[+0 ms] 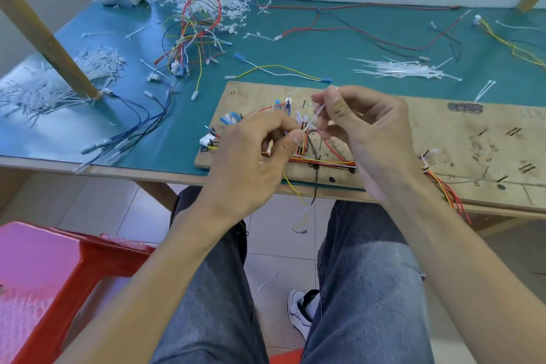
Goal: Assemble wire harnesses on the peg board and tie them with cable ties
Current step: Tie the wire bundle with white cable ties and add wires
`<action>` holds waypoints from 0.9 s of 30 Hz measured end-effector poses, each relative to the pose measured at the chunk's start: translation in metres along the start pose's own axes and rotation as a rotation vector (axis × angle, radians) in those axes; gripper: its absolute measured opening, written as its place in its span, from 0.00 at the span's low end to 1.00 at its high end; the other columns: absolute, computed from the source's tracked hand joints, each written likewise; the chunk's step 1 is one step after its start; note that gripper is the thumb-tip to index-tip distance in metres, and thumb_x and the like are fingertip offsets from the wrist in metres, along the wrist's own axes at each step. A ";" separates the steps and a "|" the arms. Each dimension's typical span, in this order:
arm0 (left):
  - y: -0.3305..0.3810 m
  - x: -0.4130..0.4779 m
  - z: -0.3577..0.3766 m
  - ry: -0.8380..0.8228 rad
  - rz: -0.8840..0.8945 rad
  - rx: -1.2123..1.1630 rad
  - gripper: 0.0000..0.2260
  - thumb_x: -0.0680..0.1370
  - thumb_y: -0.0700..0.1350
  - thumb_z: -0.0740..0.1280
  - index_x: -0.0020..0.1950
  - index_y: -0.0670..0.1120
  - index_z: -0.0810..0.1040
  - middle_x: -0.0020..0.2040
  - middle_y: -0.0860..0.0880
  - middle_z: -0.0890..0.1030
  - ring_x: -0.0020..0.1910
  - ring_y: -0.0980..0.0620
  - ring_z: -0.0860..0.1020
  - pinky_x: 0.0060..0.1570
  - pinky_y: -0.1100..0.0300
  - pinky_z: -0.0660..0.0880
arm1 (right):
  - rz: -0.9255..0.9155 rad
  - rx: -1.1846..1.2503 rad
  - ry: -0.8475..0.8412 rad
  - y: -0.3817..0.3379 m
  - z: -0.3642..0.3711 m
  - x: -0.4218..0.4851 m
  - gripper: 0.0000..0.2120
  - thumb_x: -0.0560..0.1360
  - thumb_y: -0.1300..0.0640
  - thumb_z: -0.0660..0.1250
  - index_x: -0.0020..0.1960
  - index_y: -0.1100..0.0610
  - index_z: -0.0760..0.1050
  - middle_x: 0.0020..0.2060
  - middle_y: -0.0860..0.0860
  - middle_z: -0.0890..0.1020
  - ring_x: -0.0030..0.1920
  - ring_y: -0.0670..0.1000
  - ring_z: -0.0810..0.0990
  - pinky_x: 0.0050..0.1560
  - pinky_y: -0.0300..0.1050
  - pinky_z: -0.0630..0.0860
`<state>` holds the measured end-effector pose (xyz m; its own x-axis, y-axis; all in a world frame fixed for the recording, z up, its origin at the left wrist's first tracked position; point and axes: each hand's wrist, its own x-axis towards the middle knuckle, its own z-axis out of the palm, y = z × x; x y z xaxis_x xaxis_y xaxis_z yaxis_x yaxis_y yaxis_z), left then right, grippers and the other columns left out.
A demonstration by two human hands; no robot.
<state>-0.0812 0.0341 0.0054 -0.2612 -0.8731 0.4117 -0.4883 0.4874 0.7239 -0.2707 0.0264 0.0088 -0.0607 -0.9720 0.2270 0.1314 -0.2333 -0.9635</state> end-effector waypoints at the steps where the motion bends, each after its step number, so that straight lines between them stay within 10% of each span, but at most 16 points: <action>1: 0.000 -0.001 0.000 0.011 0.015 0.042 0.05 0.83 0.47 0.70 0.47 0.50 0.82 0.39 0.55 0.78 0.41 0.56 0.72 0.44 0.62 0.69 | -0.033 -0.032 0.035 0.002 0.001 -0.001 0.08 0.82 0.56 0.71 0.50 0.58 0.87 0.38 0.54 0.84 0.37 0.53 0.79 0.39 0.46 0.77; 11: -0.008 0.024 -0.002 -0.142 0.022 0.520 0.02 0.79 0.49 0.72 0.47 0.54 0.85 0.47 0.56 0.79 0.55 0.49 0.67 0.57 0.48 0.70 | -0.304 -0.599 0.465 0.023 -0.014 -0.016 0.05 0.80 0.51 0.74 0.48 0.52 0.84 0.37 0.44 0.86 0.40 0.47 0.85 0.43 0.38 0.73; 16: -0.012 0.040 0.001 -0.212 -0.003 0.626 0.02 0.77 0.49 0.74 0.47 0.55 0.87 0.49 0.59 0.80 0.52 0.54 0.59 0.56 0.54 0.63 | -0.285 -0.589 0.491 0.022 -0.016 -0.015 0.08 0.80 0.50 0.74 0.46 0.54 0.82 0.36 0.44 0.86 0.38 0.43 0.84 0.42 0.27 0.68; 27: -0.014 0.051 -0.001 -0.275 -0.043 0.653 0.06 0.72 0.60 0.77 0.44 0.61 0.85 0.55 0.58 0.80 0.54 0.54 0.60 0.49 0.58 0.51 | -0.182 -0.620 0.433 0.010 -0.024 -0.015 0.11 0.77 0.46 0.77 0.41 0.51 0.83 0.32 0.45 0.83 0.34 0.44 0.77 0.42 0.37 0.74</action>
<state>-0.0871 -0.0178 0.0166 -0.3888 -0.9049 0.1731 -0.8800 0.4204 0.2210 -0.2925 0.0396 -0.0077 -0.4262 -0.7923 0.4367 -0.4872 -0.2057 -0.8487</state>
